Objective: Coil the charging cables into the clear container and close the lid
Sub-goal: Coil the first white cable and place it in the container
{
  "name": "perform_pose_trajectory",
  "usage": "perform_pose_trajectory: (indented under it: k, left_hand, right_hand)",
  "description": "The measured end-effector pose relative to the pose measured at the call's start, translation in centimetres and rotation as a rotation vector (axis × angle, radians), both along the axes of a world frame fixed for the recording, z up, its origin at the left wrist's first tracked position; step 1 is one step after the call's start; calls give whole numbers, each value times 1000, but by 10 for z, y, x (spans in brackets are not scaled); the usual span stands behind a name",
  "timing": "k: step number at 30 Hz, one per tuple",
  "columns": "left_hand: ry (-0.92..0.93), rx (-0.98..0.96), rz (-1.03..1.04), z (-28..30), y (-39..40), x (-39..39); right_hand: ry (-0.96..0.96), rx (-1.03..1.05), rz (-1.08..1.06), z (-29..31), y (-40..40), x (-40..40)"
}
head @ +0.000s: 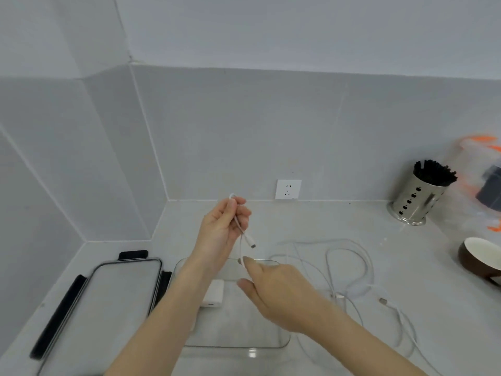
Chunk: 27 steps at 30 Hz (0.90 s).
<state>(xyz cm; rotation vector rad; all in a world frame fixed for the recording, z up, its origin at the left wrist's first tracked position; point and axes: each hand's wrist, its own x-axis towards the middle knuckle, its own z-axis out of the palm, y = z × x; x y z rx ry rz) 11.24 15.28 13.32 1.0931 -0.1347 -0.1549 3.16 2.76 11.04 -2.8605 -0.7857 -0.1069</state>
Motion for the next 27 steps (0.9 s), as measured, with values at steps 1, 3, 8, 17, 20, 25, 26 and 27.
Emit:
perform_pose_trajectory:
  k: [1, 3, 8, 17, 20, 25, 26, 27]
  left_hand:
    - [-8, 44, 11, -4, 2, -1]
    - [-35, 142, 21, -11, 3, -5]
    - [-95, 411, -48, -23, -2, -25]
    - [281, -154, -289, -4, -6, -51]
    - [310, -308, -331, 8, -3, -52]
    - [180, -380, -297, 28, 0, -42]
    - [147, -355, -263, 29, 2, -35]
    - [106, -308, -220, 28, 4, -28]
  right_hand:
    - [-35, -16, 15, 4, 0, -2]
    - [-111, -7, 61, 11, -1, -2]
    - [-209, 205, 117, 42, -15, 13]
    - [290, 1211, -151, 35, -40, 55]
    - [388, 1384, -287, 7, -37, 59]
    - [577, 1295, -269, -36, -10, 42]
    - [594, 1204, -242, -42, -5, 35]
    - [602, 1102, -209, -46, -1, 28]
